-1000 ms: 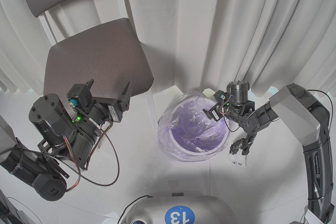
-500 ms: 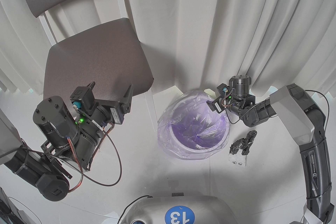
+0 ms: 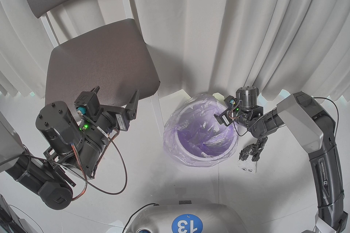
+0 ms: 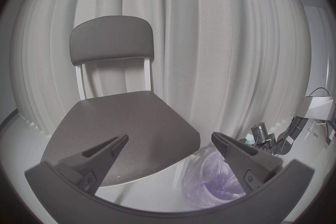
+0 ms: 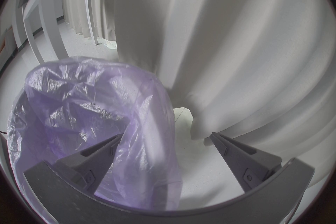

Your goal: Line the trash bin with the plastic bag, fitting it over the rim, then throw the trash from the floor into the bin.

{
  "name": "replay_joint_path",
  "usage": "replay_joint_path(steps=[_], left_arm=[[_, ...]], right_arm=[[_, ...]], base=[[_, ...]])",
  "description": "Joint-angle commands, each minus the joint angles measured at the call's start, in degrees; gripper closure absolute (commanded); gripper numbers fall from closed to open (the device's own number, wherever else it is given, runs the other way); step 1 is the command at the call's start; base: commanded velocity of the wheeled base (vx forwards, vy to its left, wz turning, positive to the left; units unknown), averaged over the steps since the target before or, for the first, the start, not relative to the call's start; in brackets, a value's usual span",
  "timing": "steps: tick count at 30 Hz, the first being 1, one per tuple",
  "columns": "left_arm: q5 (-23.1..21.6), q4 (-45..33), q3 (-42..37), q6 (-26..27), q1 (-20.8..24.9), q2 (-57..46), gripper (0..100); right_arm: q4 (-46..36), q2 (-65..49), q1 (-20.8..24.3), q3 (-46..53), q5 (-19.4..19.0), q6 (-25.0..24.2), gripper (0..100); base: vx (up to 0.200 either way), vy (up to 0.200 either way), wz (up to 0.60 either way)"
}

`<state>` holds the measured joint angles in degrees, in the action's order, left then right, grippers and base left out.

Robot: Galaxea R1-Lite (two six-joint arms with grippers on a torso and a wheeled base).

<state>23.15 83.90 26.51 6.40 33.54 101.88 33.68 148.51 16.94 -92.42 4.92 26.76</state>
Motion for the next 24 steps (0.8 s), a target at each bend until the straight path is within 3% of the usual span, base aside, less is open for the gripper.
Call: replay_joint_path(steps=[1, 9, 16, 24], left_arm=[[0.05, 0.22, 0.03, 0.28, -0.05, 0.69, 0], [0.05, 6.02, -0.15, 2.21, -0.84, 3.59, 0], [-0.12, 6.1, -0.85, 3.0, -1.1, 3.15, 0], [-0.21, 6.1, -1.11, 3.0, -0.49, 2.01, 0]], right_arm=[[-0.28, 1.79, 0.11, -1.89, 0.0, 0.05, 0], [-0.37, 3.98, -0.16, -4.17, 0.0, -0.3, 0], [0.07, 4.07, -0.25, -2.86, 0.08, -0.3, 0], [-0.11, -7.35, 0.55, 6.64, -0.09, -0.04, 0]], base=[[0.0, 0.0, 0.0], [0.0, 0.0, 0.0], [0.0, 0.0, 0.0], [0.0, 0.0, 0.0]])
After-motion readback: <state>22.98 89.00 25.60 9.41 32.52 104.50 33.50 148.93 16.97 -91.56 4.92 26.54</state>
